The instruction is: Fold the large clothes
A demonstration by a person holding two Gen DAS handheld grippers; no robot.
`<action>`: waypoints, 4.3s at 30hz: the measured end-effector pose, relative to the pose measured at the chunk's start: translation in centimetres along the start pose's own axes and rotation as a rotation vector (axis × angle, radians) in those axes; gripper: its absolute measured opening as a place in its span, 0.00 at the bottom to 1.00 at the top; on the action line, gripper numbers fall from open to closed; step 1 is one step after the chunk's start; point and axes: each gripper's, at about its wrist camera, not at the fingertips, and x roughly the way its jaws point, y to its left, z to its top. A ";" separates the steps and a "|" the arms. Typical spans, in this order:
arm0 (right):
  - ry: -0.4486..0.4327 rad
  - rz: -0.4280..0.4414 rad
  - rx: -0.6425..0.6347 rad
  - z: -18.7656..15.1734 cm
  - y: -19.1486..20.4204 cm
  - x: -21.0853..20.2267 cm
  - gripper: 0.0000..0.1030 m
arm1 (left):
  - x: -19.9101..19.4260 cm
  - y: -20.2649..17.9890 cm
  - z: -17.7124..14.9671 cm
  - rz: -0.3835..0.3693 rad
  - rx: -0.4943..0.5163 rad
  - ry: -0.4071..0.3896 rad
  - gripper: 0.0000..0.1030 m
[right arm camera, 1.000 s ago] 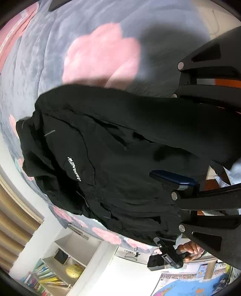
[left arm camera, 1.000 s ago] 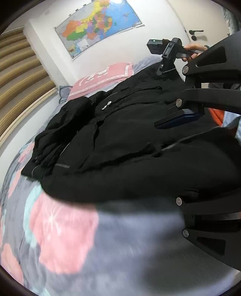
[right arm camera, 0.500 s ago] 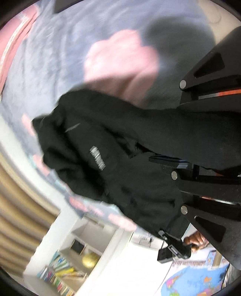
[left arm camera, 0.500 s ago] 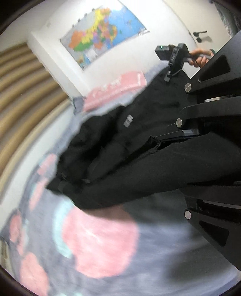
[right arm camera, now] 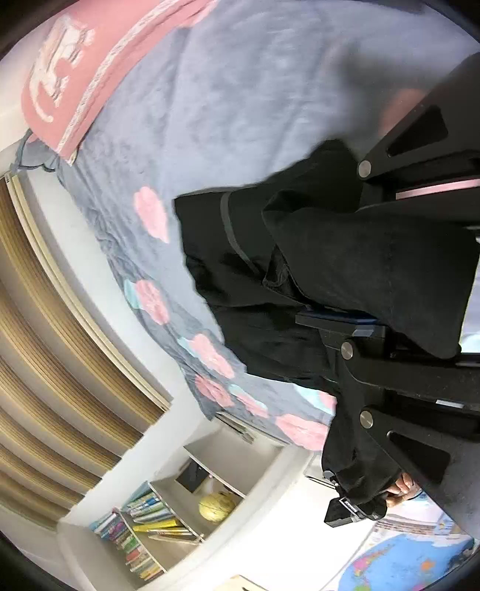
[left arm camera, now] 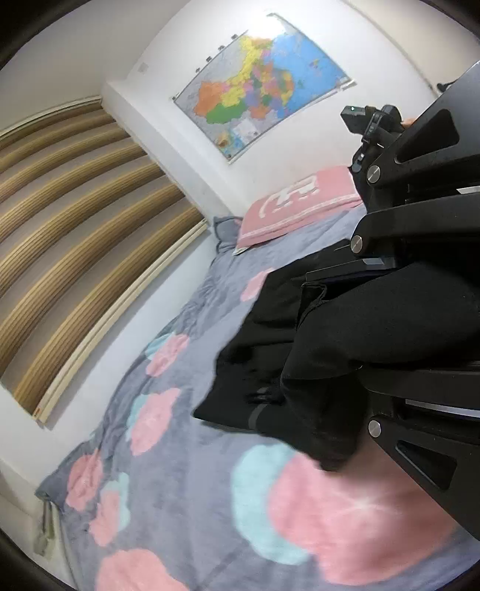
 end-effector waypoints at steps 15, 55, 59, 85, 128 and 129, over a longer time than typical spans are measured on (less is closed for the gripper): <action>0.165 -0.245 0.097 9.7 -7.2 21.3 0.21 | 21.2 9.0 6.3 0.287 -0.132 0.107 0.21; 0.054 -0.205 -0.187 13.4 -10.2 18.5 0.87 | 19.5 12.4 10.5 0.241 0.050 0.132 0.78; 0.117 -0.181 -0.171 14.7 -11.6 21.8 0.89 | 21.7 13.9 11.9 0.188 -0.018 0.190 0.78; 0.033 -0.601 -0.395 21.2 -2.8 27.5 0.13 | 25.4 8.4 16.7 0.544 0.086 0.011 0.08; 0.290 -0.394 -0.429 6.7 6.6 31.8 0.61 | 30.9 -0.5 2.0 0.296 0.164 0.322 0.53; 0.269 -0.376 -0.446 7.4 7.4 31.3 0.61 | 30.4 -1.0 2.4 0.282 0.157 0.311 0.53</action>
